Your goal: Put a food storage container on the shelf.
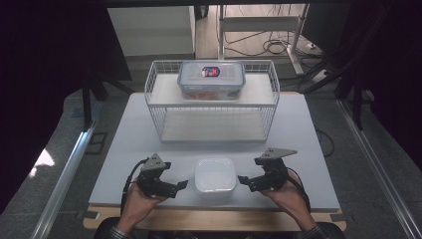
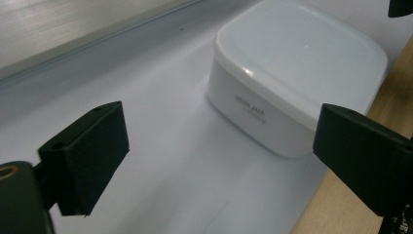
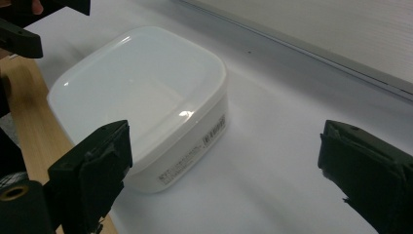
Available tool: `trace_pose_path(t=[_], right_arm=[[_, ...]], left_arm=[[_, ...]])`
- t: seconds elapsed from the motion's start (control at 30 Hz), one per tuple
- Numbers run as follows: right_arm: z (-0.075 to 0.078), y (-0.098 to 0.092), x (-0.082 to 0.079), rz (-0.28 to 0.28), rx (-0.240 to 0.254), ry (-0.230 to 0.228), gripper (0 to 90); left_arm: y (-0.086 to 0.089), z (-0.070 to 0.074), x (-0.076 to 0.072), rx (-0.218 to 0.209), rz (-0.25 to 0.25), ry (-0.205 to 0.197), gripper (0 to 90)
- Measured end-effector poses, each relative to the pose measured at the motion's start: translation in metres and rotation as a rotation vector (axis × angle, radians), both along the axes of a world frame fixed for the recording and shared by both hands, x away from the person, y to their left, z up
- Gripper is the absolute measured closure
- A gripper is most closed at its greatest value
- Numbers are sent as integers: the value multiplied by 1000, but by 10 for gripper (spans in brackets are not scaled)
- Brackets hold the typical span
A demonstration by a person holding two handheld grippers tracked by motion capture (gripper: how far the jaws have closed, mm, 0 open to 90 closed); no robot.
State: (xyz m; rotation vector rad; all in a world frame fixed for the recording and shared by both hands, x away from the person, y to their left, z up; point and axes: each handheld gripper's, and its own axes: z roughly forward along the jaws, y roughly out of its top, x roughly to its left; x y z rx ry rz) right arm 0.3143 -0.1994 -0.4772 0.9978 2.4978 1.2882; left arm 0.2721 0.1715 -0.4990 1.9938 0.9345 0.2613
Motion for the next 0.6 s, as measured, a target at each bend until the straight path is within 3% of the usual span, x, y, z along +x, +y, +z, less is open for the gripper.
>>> trace_pose_path(t=[0.1, 0.37, 0.5, 0.6], right_arm=[[3, 4, -1, -3, -19, 7, 96], [4, 12, 2, 16, 7, 40, 197], [1, 19, 4, 43, 6, 67, 238], [-3, 24, 5, 60, -3, 89, 256]], left_arm=[[-7, 2, 2, 9, -13, -11, 94], [-22, 2, 12, 12, -46, -11, 129], [-27, -2, 17, 3, -57, 11, 148], [-29, -6, 22, -36, -71, 51, 156]])
